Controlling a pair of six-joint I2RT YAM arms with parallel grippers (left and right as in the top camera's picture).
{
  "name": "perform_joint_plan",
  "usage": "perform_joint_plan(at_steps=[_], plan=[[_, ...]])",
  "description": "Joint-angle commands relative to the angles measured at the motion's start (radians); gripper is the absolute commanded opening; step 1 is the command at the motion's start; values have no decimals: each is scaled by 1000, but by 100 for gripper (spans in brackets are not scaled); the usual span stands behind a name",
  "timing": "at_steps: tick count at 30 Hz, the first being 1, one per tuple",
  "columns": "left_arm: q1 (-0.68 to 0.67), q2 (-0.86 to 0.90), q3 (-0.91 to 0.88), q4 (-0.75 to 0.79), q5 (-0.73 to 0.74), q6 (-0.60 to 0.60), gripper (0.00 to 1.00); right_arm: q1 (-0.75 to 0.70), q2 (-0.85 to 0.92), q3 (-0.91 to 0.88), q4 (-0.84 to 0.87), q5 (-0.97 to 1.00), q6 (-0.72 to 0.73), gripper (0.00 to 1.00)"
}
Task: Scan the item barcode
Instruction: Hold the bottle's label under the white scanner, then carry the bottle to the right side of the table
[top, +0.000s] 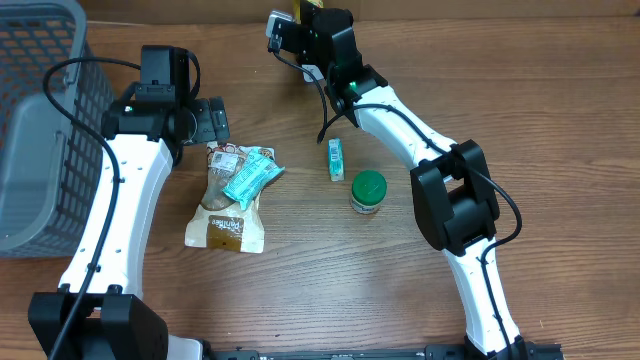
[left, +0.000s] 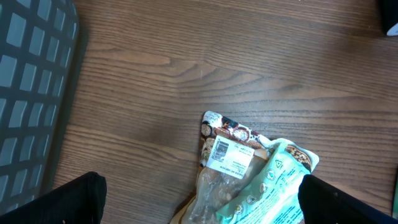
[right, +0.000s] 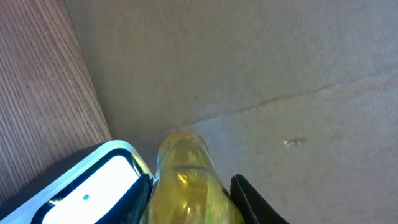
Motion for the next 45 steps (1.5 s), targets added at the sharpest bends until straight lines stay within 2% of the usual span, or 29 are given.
perform_joint_plan(at_steps=[1, 10, 18, 21, 30, 37, 40, 45], plan=[[5, -8, 7, 2, -14, 12, 99, -5, 5, 17, 11, 10, 3, 4], [5, -8, 7, 2, -14, 12, 100, -5, 2, 18, 31, 11, 18, 4], [5, -8, 7, 2, -14, 12, 99, -8, -92, 18, 76, 14, 162, 4], [5, -8, 7, 2, -14, 12, 100, -21, -160, 18, 44, 13, 277, 4], [5, -8, 7, 2, -14, 12, 100, -84, -409, 18, -266, 14, 603, 4], [5, -8, 7, 2, -14, 12, 100, -219, -568, 18, -624, 13, 1041, 4], [5, -8, 7, 2, -14, 12, 100, -298, -586, 18, -788, 12, 1181, 4], [5, -8, 7, 2, -14, 12, 100, -397, -580, 18, -1009, -7, 1213, 5]])
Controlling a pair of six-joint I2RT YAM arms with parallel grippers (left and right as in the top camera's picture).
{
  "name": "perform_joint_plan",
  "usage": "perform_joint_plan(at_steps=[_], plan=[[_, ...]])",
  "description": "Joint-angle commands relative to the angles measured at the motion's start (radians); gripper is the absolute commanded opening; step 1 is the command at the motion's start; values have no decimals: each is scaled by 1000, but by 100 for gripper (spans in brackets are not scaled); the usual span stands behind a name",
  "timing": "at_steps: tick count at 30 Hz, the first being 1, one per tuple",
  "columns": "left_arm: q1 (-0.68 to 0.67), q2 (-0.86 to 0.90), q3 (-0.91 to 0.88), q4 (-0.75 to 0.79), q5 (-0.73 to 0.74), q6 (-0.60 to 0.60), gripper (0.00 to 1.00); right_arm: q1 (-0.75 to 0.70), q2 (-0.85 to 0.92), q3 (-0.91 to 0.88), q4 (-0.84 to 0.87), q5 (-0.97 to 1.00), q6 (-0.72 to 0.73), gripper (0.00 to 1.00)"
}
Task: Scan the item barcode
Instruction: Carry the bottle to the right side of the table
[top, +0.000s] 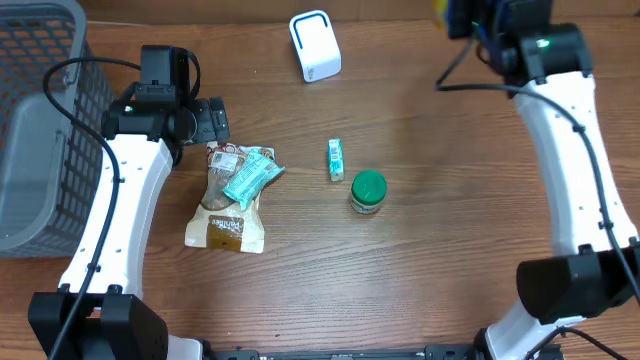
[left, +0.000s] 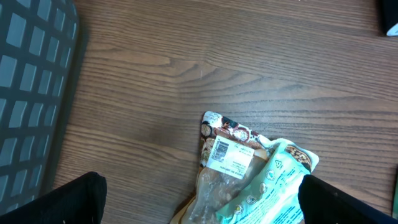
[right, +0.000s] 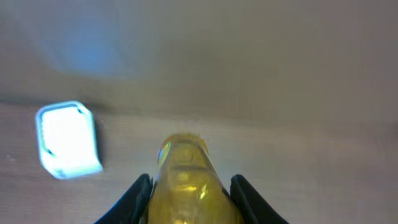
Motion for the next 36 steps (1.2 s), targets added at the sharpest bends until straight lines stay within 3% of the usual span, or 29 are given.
perform_joint_plan(at_steps=[1, 5, 10, 15, 26, 36], plan=[[5, -8, 7, 2, -14, 12, 100, -57, -2, 11, -85, -11, 105, 5], [5, -8, 7, 2, -14, 12, 100, -119, 0, 11, -225, -12, 106, 5], [5, -8, 7, 2, -14, 12, 100, -186, 5, 10, -407, -12, 218, 5], [5, -8, 7, 2, -14, 12, 100, -226, 6, -14, -488, -11, 291, 9], [5, -8, 7, 2, -14, 12, 100, -238, 6, -243, -341, 5, 283, 9], [5, -8, 7, 2, -14, 12, 100, -238, 6, -431, -162, 146, 252, 10]])
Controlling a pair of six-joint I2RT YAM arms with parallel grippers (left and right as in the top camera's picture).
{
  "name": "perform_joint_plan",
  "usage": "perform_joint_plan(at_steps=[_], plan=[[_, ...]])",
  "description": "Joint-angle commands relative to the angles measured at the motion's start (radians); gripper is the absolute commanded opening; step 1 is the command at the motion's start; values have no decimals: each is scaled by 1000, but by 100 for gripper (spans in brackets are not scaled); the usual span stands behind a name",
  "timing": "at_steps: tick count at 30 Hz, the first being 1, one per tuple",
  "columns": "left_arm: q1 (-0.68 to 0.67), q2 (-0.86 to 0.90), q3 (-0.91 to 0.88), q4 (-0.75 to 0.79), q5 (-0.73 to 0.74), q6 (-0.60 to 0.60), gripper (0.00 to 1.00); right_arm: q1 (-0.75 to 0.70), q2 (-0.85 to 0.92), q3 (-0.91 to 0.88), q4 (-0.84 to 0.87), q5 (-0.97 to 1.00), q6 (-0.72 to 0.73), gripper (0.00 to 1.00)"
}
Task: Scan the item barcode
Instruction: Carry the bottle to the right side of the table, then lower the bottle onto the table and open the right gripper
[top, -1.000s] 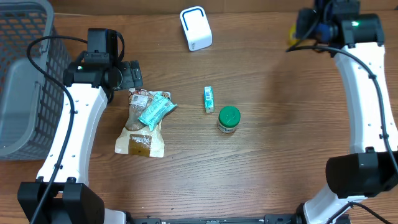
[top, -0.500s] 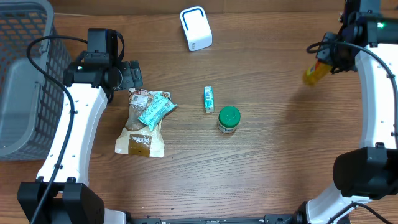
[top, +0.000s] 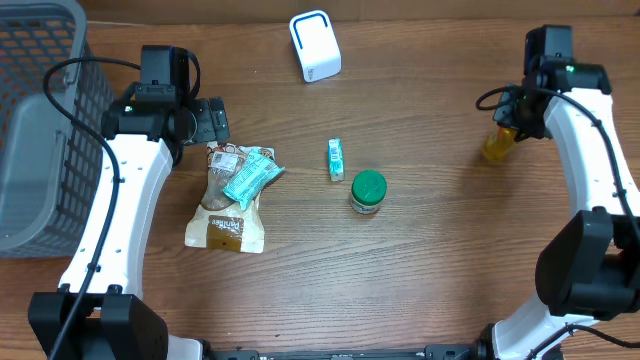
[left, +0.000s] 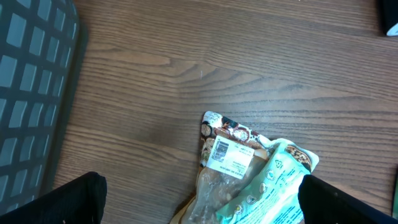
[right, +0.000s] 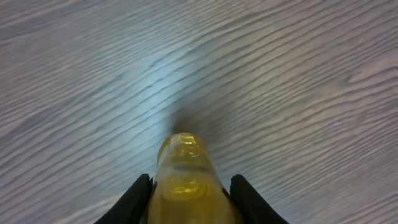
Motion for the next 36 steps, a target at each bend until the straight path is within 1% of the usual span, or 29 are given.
perform_joint_plan(at_steps=[1, 7, 11, 20, 25, 27, 30, 32, 34, 35, 36], plan=[[5, -8, 7, 2, -14, 12, 100, -1, -6, -35, 37, 53, -14, 10], [5, -8, 7, 2, -14, 12, 99, -12, -6, -83, 67, 77, -14, 9], [5, -8, 7, 2, -14, 12, 100, -61, -6, -92, 74, 79, -13, 9], [5, -8, 7, 2, -14, 12, 100, -219, -6, -92, 79, -56, -5, 9], [5, -8, 7, 2, -14, 12, 99, -256, -6, -92, 82, -87, -2, 9], [5, -8, 7, 2, -14, 12, 99, -257, -6, -93, 81, -87, -2, 16], [5, -8, 7, 2, -14, 12, 99, -257, -6, -93, 81, -87, -2, 39], [5, -8, 7, 2, -14, 12, 99, -257, -6, -93, 79, -87, -2, 70], [5, -8, 7, 2, -14, 12, 100, -257, -6, -93, 78, -86, -2, 94], [5, -8, 7, 2, -14, 12, 100, -257, -6, -93, 79, -86, -3, 100], [5, -8, 7, 2, -14, 12, 99, -257, -6, -93, 79, -86, -2, 100]])
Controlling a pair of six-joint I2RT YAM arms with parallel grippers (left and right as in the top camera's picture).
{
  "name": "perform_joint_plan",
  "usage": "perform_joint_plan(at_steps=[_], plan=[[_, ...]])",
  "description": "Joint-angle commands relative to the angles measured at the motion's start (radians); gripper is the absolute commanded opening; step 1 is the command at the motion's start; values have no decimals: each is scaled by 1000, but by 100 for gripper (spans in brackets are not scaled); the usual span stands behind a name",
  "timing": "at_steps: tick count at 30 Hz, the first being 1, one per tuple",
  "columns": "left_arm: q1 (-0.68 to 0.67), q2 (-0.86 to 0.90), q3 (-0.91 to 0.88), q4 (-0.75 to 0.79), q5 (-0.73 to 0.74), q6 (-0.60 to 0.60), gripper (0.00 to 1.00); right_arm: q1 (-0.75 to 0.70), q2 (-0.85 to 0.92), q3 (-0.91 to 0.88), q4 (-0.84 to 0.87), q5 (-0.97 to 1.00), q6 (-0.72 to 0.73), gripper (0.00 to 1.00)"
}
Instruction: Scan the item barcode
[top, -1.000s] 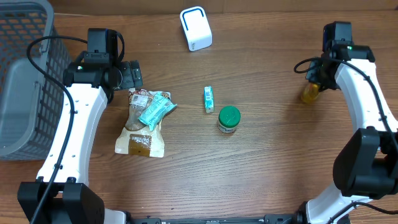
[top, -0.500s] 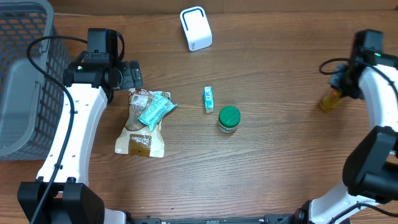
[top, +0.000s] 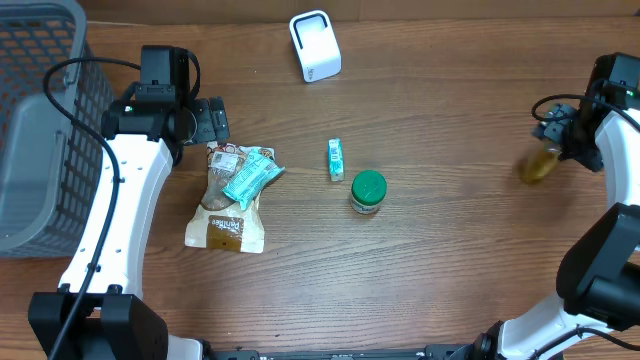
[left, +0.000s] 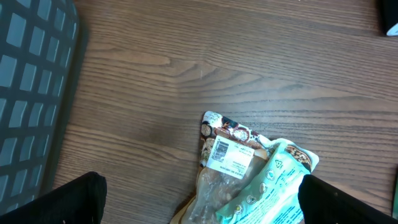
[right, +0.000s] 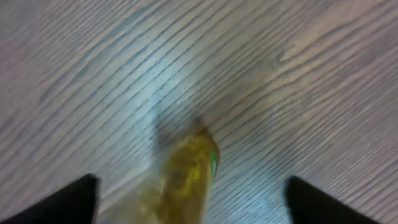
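Observation:
A small yellow bottle (top: 536, 166) rests blurred on the wooden table near its right edge. In the right wrist view the bottle (right: 186, 177) lies between the wide-apart fingers, which do not touch it. My right gripper (top: 555, 146) (right: 193, 202) is open just over it. The white scanner (top: 315, 45) stands at the back centre. My left gripper (top: 214, 120) (left: 202, 205) is open above the top end of a brown snack pouch (left: 227, 155), holding nothing.
A teal packet (top: 250, 175) lies across the brown pouch (top: 228, 205). A small green box (top: 336, 159) and a green-lidded jar (top: 367, 190) sit mid-table. A grey mesh basket (top: 40, 120) fills the left side.
My right gripper was shut on the yellow bottle low over the table; now it is farther right and open, with the bottle let go on the table. The left arm has not moved.
My right gripper first held the yellow bottle beside the white scanner at the back. Then it held it at the back right, away from the scanner. Then it held it low at the right side, and now the bottle is released near the right edge.

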Motion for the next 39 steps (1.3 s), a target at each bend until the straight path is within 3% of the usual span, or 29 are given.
perform_joint_plan(at_steps=[1, 10, 19, 26, 33, 39], plan=[[5, -8, 7, 2, -14, 12, 99, 0, -7, -3, 3, -2, 10, 100], [5, -8, 7, 2, -14, 12, 100, 1, -37, 62, -11, 27, 11, 100], [5, -8, 7, 2, -14, 12, 100, 84, -201, 149, -85, -29, 82, 100], [5, -8, 7, 2, -14, 12, 99, 335, -256, 149, -126, -136, 82, 100], [5, -8, 7, 2, -14, 12, 99, 644, -251, 144, -102, -132, 82, 100], [5, -8, 7, 2, -14, 12, 100, 821, -235, 143, -80, -134, 82, 100]])
